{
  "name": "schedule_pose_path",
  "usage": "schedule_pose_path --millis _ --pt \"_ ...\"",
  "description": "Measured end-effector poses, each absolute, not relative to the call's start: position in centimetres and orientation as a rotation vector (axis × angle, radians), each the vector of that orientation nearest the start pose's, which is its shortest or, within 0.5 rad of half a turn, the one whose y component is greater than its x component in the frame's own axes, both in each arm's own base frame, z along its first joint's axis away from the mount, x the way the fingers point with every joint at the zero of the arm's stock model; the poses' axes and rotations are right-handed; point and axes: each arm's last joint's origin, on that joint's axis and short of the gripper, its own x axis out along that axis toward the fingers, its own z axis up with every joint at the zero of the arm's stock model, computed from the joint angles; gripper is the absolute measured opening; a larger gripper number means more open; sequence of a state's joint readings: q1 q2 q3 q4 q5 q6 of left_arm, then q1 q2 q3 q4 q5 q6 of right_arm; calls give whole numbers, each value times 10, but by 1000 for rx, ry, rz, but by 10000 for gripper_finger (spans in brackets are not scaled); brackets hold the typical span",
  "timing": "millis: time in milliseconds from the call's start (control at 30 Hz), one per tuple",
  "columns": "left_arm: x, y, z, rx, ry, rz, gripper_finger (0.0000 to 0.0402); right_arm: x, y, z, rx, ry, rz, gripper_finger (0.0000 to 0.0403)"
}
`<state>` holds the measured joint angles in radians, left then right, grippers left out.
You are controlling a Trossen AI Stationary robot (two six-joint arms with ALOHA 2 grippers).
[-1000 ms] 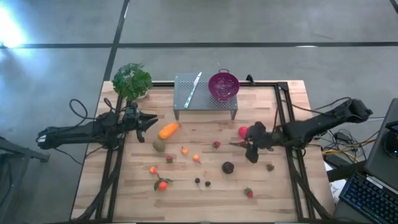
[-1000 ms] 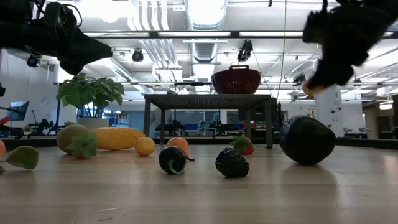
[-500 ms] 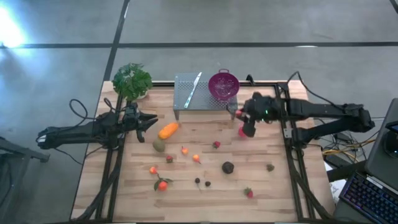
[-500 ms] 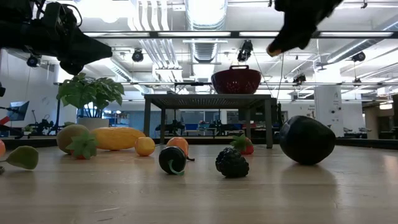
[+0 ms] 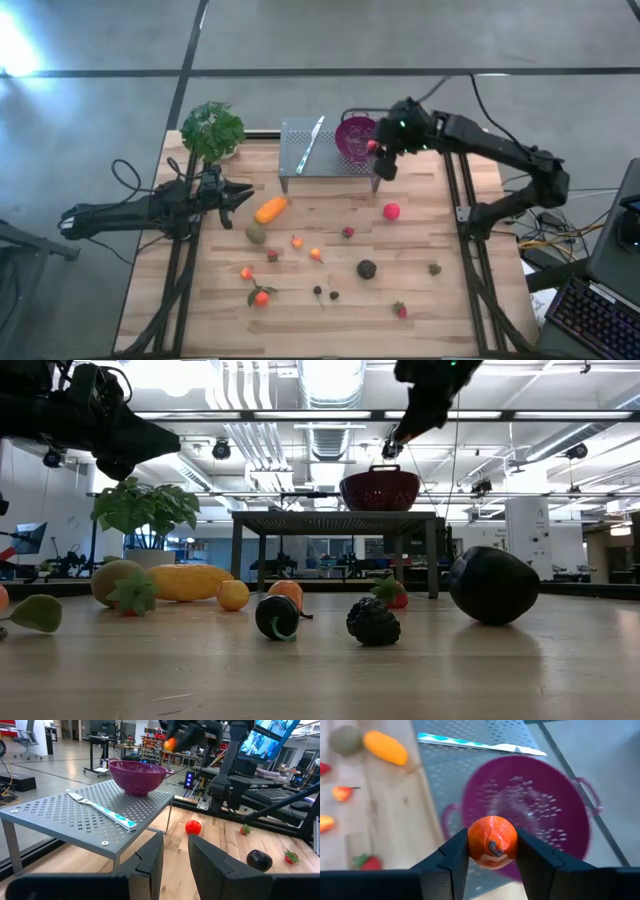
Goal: Pick & Place Fruit
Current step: Put the orange pear into the violet strainer bowl on the shelf
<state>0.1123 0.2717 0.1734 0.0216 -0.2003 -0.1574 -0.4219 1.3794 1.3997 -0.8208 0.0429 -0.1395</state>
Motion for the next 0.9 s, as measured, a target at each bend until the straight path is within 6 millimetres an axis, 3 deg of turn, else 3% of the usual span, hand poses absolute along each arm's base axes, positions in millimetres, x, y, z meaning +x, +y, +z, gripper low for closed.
schedule_pose_path --millis 233,433,733,900 --pt "110 18 203 -153 52 318 96 271 -147 364 28 876 -392 122" --pt "110 18 203 -153 52 318 96 277 -166 356 52 915 -396 137" --pt "110 18 203 -152 52 318 96 287 -180 336 84 970 -380 122" --pt "110 18 203 -152 52 318 96 294 -185 326 93 992 -376 133"
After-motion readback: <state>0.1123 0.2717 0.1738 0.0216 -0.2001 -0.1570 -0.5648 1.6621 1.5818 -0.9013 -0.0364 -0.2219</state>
